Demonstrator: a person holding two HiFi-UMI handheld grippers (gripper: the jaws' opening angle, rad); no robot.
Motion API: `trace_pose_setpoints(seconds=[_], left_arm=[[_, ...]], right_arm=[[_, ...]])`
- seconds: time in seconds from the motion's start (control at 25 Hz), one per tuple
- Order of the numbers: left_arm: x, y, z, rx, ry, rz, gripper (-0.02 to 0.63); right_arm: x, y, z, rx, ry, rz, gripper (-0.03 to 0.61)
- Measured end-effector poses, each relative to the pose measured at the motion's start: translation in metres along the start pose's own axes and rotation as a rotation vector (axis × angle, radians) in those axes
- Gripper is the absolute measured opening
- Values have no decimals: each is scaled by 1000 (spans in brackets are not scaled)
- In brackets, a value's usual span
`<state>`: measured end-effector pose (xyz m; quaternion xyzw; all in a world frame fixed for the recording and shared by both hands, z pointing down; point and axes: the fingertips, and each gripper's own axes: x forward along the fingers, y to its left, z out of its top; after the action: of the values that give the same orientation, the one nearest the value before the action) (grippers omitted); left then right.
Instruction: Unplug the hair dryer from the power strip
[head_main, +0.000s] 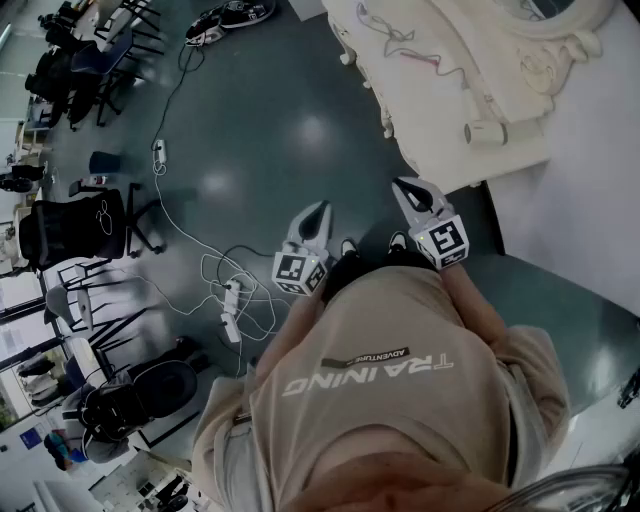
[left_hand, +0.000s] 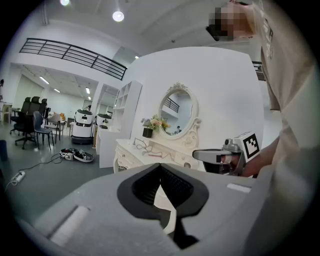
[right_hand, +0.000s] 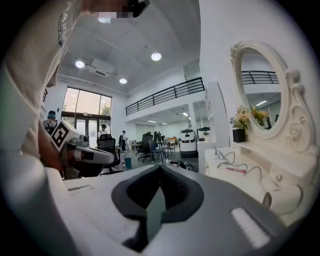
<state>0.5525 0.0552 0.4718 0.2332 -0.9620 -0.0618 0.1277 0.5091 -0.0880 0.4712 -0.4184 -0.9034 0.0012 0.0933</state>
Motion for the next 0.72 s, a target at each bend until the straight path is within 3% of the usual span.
trace_pose_setpoints(seconds=[0.2, 0.72], left_arm=[[6, -2, -6, 9, 11, 11, 6], [41, 11, 25, 29, 0, 24, 6]], right_arm=[[-6, -5, 6, -6, -14, 25, 3], [6, -16, -3, 16, 20, 65, 3]])
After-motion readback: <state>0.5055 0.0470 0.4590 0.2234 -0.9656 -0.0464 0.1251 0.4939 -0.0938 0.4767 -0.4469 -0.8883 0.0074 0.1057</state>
